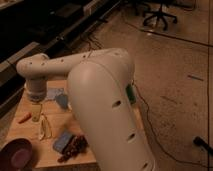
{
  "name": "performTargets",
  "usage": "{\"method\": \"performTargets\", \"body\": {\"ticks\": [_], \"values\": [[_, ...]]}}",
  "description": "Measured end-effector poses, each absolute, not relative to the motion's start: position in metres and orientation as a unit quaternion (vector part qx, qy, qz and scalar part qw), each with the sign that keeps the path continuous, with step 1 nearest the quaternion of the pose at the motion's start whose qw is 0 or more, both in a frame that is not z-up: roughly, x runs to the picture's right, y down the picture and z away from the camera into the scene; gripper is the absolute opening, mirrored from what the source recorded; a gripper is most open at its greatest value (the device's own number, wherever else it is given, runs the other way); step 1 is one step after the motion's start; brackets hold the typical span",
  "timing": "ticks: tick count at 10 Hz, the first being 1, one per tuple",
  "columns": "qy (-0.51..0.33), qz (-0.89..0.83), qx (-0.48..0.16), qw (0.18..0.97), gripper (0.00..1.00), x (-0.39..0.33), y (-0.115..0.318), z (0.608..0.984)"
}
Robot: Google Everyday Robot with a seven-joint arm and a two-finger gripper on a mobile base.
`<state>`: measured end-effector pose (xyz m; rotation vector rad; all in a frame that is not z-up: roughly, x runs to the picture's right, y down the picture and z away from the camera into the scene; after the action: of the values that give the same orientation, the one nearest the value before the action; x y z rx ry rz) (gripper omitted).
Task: Place banana in paper cup
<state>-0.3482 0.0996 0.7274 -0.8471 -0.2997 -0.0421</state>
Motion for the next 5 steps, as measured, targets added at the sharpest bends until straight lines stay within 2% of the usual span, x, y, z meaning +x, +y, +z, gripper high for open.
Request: {"method": "performTargets", "body": {"ticks": [5], "values": [[-0.085, -0.009, -0.441, 0.893, 0.8, -0.349, 0.137, 0.766]]}}
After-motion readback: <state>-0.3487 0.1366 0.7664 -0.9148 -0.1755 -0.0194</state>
